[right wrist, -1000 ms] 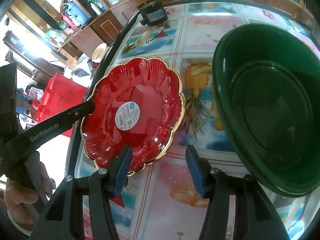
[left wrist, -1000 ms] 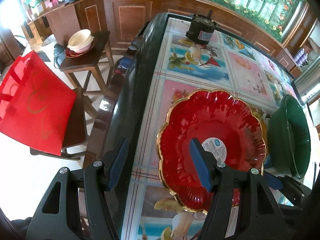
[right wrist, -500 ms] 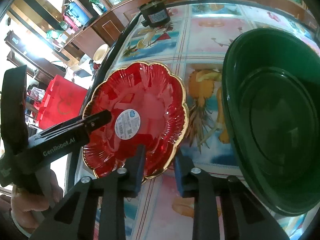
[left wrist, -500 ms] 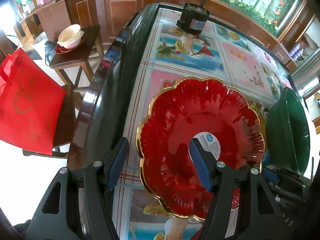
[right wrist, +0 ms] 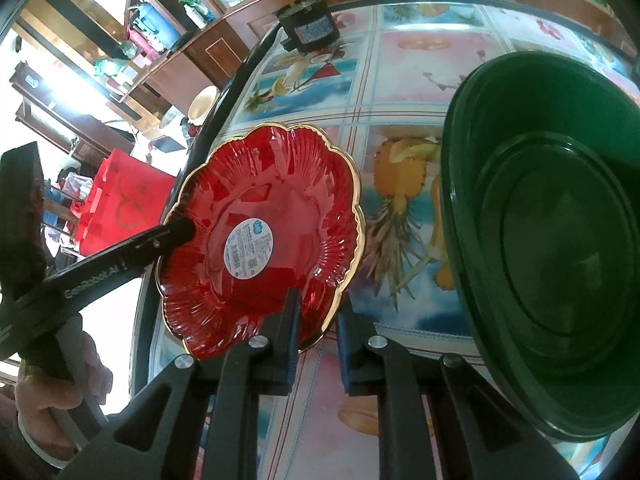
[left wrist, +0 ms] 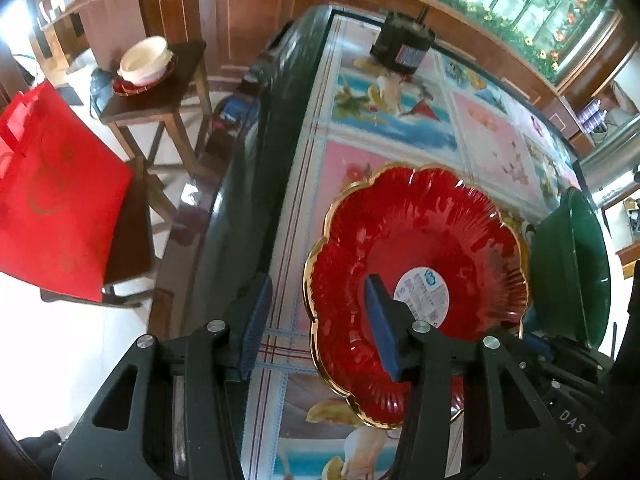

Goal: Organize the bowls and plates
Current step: 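Lift the small red plate and carry it over the large red plate, then lower the small red plate onto the large red plate and open both grippers, then move both grippers toward the dark green plastic basin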

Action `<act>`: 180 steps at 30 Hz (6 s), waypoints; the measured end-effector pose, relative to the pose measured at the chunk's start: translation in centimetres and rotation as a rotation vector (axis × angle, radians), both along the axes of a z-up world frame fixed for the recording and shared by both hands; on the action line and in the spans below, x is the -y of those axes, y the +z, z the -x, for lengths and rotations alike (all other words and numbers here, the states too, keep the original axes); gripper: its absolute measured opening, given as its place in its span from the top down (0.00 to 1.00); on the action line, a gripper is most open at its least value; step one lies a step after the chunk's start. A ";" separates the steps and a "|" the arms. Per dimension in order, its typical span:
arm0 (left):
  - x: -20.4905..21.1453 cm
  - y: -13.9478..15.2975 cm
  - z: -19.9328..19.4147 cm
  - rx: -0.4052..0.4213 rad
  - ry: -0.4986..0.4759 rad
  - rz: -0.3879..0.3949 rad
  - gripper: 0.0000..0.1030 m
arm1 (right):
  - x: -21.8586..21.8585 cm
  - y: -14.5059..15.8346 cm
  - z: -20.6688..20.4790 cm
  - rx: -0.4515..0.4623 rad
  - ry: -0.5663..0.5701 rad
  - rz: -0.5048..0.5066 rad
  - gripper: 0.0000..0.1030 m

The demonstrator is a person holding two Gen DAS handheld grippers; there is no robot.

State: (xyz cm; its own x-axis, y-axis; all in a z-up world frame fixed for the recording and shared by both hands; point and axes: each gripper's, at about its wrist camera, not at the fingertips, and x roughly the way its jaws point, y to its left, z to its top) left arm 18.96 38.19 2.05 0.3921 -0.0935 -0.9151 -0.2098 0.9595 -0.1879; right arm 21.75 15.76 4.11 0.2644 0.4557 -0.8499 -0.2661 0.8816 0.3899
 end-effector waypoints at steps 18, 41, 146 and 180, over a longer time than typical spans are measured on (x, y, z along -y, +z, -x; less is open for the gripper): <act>0.3 0.1 2.1 -0.029 -0.013 0.078 0.85 | 0.0 0.1 1.0 0.023 0.024 0.052 0.87; 2.3 6.2 9.9 0.061 0.056 0.045 0.86 | 0.5 4.3 4.8 0.099 0.111 0.049 0.86; 10.3 10.5 26.1 0.106 -0.056 -0.257 0.45 | 6.2 6.7 21.3 0.105 0.228 0.176 0.42; 27.3 11.1 14.6 0.115 -0.140 -0.134 0.46 | 19.1 7.5 10.9 0.121 0.009 0.170 0.37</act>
State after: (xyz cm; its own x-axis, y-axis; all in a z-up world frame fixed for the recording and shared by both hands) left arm 4.31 10.92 13.11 0.4865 -0.0344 -0.8730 -0.0578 0.9958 -0.0715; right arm 10.88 -3.39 11.62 0.3660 0.3108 -0.8772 -0.3099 0.9295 0.2000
